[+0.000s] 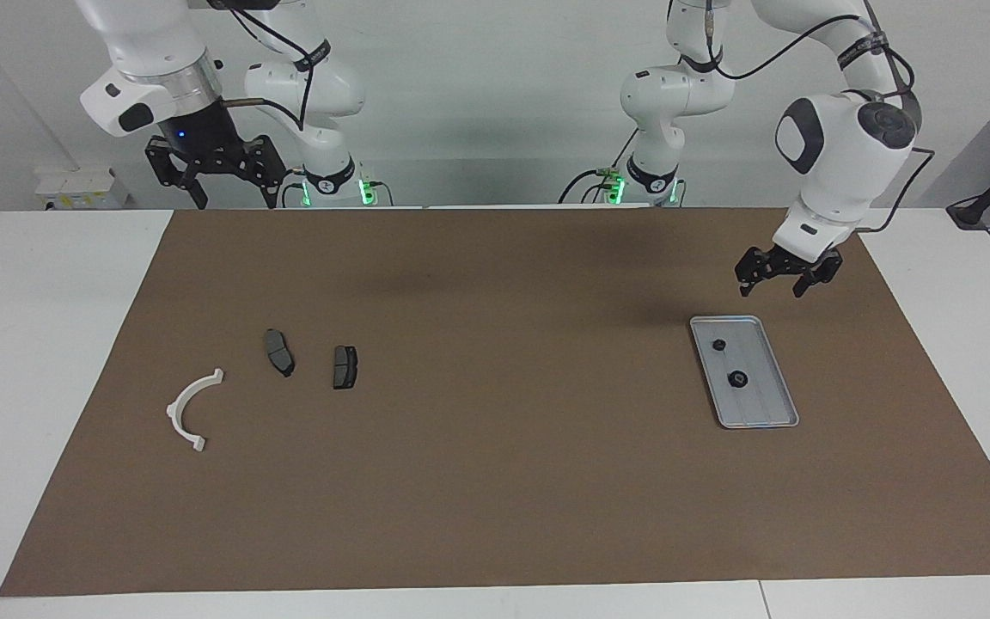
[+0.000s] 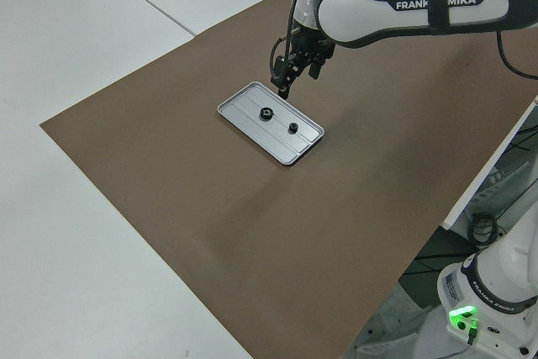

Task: Place bearing gear from tray to pile
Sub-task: 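Reach the left gripper down to the dark bearing on the silver tray, then close the left gripper on the dark bearing and lift it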

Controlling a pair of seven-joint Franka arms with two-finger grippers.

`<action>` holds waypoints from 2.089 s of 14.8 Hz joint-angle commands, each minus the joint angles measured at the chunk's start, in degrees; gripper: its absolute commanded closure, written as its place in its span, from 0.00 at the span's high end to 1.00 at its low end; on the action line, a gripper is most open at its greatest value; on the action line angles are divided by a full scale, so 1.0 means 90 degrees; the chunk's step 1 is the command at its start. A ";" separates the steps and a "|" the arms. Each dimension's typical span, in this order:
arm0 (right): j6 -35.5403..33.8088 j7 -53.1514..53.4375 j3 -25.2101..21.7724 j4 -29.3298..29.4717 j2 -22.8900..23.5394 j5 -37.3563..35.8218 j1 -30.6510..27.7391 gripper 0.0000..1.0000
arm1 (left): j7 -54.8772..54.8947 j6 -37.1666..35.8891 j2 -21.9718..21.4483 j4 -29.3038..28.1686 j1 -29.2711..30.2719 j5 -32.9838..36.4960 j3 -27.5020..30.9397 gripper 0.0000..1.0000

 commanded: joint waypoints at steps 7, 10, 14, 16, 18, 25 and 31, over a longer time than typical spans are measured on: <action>-0.0050 -0.0130 -0.0015 -0.0009 -0.0073 0.0121 -0.0087 1.00 | 0.0237 0.1590 0.0626 -0.0648 -0.0012 -0.0036 -0.0021 0.95; -0.0050 -0.0130 -0.0025 -0.0019 -0.0083 0.0121 -0.0097 1.00 | 0.0228 0.2040 0.0949 -0.0639 -0.0061 -0.0036 -0.0022 0.95; -0.0050 -0.0130 -0.0025 -0.0039 -0.0103 0.0121 -0.0087 1.00 | 0.0063 0.2206 0.1145 -0.0638 -0.0090 -0.0036 -0.0031 0.93; -0.0050 -0.0130 -0.0025 -0.0039 -0.0103 0.0121 -0.0097 1.00 | -0.0143 0.2159 0.1155 -0.0639 -0.0236 -0.0036 -0.0021 0.92; -0.0050 -0.0130 -0.0025 -0.0039 -0.0103 0.0121 -0.0087 1.00 | -0.0241 0.2158 0.1145 -0.0658 -0.0247 -0.0036 -0.0031 0.91; -0.0041 -0.0139 -0.0025 -0.0049 -0.0103 0.0121 -0.0097 1.00 | -0.0310 0.2197 0.1145 -0.0765 -0.0305 -0.0036 -0.0021 0.90; -0.0041 -0.0139 -0.0025 -0.0049 -0.0103 0.0121 -0.0097 1.00 | -0.0319 0.2168 0.1145 -0.0902 -0.0256 -0.0046 -0.0021 0.88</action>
